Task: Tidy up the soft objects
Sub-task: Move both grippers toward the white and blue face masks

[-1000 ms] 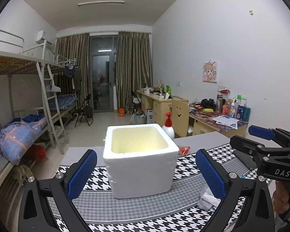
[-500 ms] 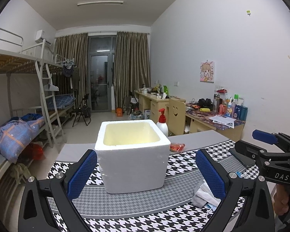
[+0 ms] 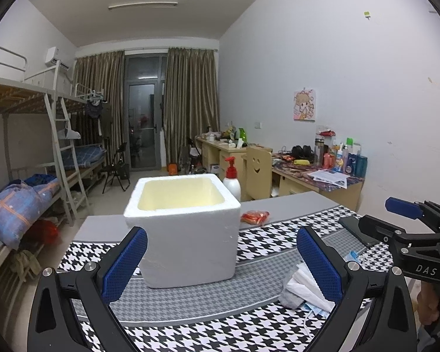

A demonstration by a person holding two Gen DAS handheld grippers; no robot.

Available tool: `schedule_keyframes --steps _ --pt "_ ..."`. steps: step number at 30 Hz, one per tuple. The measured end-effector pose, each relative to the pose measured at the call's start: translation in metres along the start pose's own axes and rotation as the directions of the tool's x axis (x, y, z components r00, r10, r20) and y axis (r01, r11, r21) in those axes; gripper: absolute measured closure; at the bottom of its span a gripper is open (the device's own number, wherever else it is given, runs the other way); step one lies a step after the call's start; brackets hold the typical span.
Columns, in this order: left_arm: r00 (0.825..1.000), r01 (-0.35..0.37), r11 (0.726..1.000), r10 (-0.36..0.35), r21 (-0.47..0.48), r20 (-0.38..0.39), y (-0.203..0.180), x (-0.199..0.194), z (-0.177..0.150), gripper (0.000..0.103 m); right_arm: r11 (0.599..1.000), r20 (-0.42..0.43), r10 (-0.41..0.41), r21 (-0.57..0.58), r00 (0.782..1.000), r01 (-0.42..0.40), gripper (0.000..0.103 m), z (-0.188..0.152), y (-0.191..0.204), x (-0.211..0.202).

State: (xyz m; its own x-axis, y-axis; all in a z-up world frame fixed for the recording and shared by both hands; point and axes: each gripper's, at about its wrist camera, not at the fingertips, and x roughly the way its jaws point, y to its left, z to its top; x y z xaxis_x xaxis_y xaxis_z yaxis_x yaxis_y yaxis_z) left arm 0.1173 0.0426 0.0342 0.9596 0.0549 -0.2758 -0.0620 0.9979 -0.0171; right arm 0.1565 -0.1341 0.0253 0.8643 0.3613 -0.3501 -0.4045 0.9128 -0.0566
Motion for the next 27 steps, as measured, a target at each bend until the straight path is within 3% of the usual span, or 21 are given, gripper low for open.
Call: schedule_keyframes --steps 27 --pt "0.988 0.118 0.993 -0.117 -0.003 -0.098 -0.027 0.038 -0.025 0.001 0.999 -0.084 -0.041 0.007 0.996 0.042 0.022 -0.04 -0.021 0.013"
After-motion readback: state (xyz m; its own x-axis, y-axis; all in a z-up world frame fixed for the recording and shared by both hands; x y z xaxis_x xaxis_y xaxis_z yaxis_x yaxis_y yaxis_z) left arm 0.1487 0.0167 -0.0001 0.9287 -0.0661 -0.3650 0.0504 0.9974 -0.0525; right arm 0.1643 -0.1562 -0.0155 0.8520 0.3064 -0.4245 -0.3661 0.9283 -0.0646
